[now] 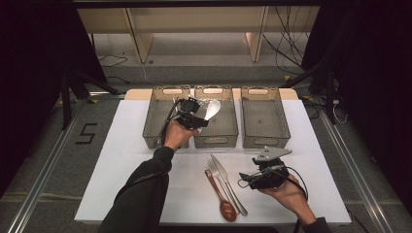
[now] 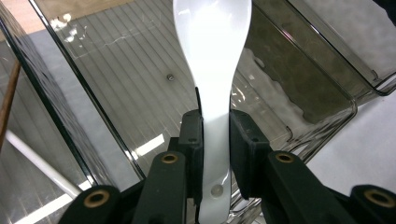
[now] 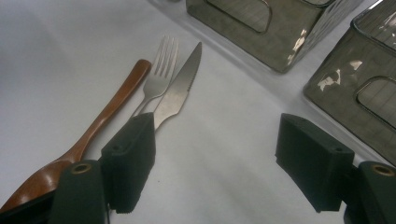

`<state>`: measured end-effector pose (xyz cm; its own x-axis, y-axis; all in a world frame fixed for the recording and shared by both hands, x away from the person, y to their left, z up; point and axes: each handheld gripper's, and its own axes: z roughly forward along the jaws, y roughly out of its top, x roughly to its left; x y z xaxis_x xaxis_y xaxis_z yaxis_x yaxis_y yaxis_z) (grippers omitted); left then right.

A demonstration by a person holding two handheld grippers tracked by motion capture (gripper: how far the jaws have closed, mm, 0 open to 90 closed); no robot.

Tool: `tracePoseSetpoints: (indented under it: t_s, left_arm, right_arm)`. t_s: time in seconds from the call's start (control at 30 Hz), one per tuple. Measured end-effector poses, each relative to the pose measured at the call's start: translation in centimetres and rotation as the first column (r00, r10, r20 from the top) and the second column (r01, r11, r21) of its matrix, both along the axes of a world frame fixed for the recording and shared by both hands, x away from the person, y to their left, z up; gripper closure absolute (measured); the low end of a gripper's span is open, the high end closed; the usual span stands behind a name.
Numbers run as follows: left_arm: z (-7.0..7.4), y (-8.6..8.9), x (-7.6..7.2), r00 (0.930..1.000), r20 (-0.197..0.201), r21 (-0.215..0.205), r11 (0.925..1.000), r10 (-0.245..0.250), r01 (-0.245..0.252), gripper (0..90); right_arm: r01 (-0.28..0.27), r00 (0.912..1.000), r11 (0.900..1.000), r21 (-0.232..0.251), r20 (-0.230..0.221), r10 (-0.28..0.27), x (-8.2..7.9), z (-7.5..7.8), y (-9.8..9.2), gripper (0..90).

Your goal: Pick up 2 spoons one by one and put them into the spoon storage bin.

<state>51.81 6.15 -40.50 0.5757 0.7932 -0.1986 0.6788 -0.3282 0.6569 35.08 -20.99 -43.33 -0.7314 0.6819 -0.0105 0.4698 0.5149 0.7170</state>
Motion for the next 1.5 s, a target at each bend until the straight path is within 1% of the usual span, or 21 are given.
tracePoseSetpoints:
  t_s: [0.03,0.07,0.13,0.2,0.27,0.33,0.4,0.5,0.73,0.83,0.9,0.93,1.0,1.1,1.17,1.2,1.27,1.37,1.43,1.5]
  left_arm:
    - [0.0,0.0,0.0,1.0000,-0.003,-0.003,1.0000,0.000,0.000,74.5]
    - [0.0,0.0,-0.1,1.0000,-0.009,-0.009,1.0000,-0.001,0.001,71.8]
    - [0.3,0.1,-0.1,0.9997,-0.022,-0.024,0.9997,0.005,-0.005,59.3]
    - [0.6,0.3,-0.3,0.9998,-0.021,-0.031,0.9995,-0.001,0.000,57.7]
    - [1.0,0.4,-0.5,0.9995,-0.030,-0.035,0.9993,-0.008,0.007,52.5]
    - [1.3,0.5,-1.0,0.9993,-0.029,-0.034,0.9992,-0.024,0.023,48.3]
    - [1.7,0.7,-1.6,0.9989,-0.028,-0.044,0.9984,-0.038,0.037,44.8]
    - [2.1,1.1,-2.5,0.9981,-0.019,-0.054,0.9969,-0.059,0.058,39.3]
    - [2.7,2.8,-5.3,0.9972,0.019,-0.101,0.9921,-0.072,0.074,31.6]
    - [2.6,3.6,-6.6,0.9963,0.036,-0.111,0.9905,-0.078,0.081,28.7]
    - [2.5,4.3,-7.5,0.9958,0.045,-0.125,0.9885,-0.080,0.085,27.6]
    - [2.4,4.6,-7.9,0.9960,0.050,-0.133,0.9879,-0.073,0.079,27.1]
    - [2.3,5.2,-8.6,0.9953,0.056,-0.135,0.9870,-0.079,0.086,26.1]
    - [2.0,5.9,-9.6,0.9946,0.071,-0.149,0.9852,-0.076,0.086,24.6]
    - [1.8,6.4,-10.3,0.9937,0.087,-0.158,0.9838,-0.072,0.085,23.2]
    - [1.7,6.7,-10.6,0.9933,0.088,-0.161,0.9830,-0.074,0.088,22.9]
    - [1.3,7.3,-11.2,0.9925,0.099,-0.168,0.9818,-0.073,0.088,22.2]
    - [0.6,7.9,-11.9,0.9924,0.104,-0.165,0.9827,-0.066,0.083,21.9]
    - [0.0,8.2,-12.5,0.9922,0.111,-0.175,0.9817,-0.057,0.076,21.9]
    - [-0.6,8.4,-13.0,0.9915,0.114,-0.162,0.9835,-0.063,0.081,21.3]
  right_arm:
    - [-0.001,1.0000,1.000,0.000,-0.001,0.001,0.0,0.0,0.0,29.4]
    - [-0.001,1.0000,1.000,-0.001,-0.003,0.001,0.0,0.0,0.0,29.4]
    - [-0.001,1.0000,1.000,-0.003,-0.002,0.001,0.0,-0.1,0.0,29.4]
    - [-0.001,1.0000,1.000,-0.002,-0.003,0.001,0.0,-0.1,0.1,29.4]
    - [-0.001,1.0000,1.000,-0.004,-0.002,0.001,0.0,-0.1,0.1,29.4]
    - [0.000,1.0000,1.000,-0.004,-0.002,0.000,0.0,-0.1,0.1,29.4]
    - [0.001,1.0000,1.000,-0.004,-0.002,-0.001,0.0,-0.1,0.1,29.4]
    - [0.000,1.0000,1.000,-0.007,-0.004,0.000,-0.1,0.0,0.2,29.4]
    - [-0.004,0.9999,1.000,-0.002,-0.014,0.004,-0.4,0.2,0.8,29.4]
    - [-0.010,0.9997,1.000,0.002,-0.020,0.010,-0.6,0.3,1.3,29.4]
    - [-0.015,0.9995,1.000,0.005,-0.027,0.016,-0.7,0.4,1.6,29.4]
    - [-0.016,0.9994,1.000,0.005,-0.030,0.016,-0.7,0.4,1.8,29.4]
    - [-0.019,0.9989,1.000,0.003,-0.042,0.019,-0.8,0.4,2.1,29.4]
    - [-0.018,0.9980,1.000,0.004,-0.060,0.018,-0.9,0.3,2.6,29.4]
    - [-0.019,0.9980,1.000,0.001,-0.061,0.019,-1.0,0.3,2.8,29.4]
    - [-0.020,0.9978,1.000,0.002,-0.063,0.020,-1.1,0.4,3.0,29.5]
    - [-0.025,0.9974,1.000,0.006,-0.068,0.026,-1.2,0.4,3.3,29.8]
    - [-0.039,0.9967,0.999,-0.007,-0.072,0.038,-1.5,0.3,4.0,30.9]
    - [-0.046,0.9962,0.999,-0.016,-0.075,0.044,-1.6,0.2,4.4,31.1]
    - [-0.052,0.9954,0.998,-0.025,-0.082,0.050,-1.7,0.0,4.8,31.5]
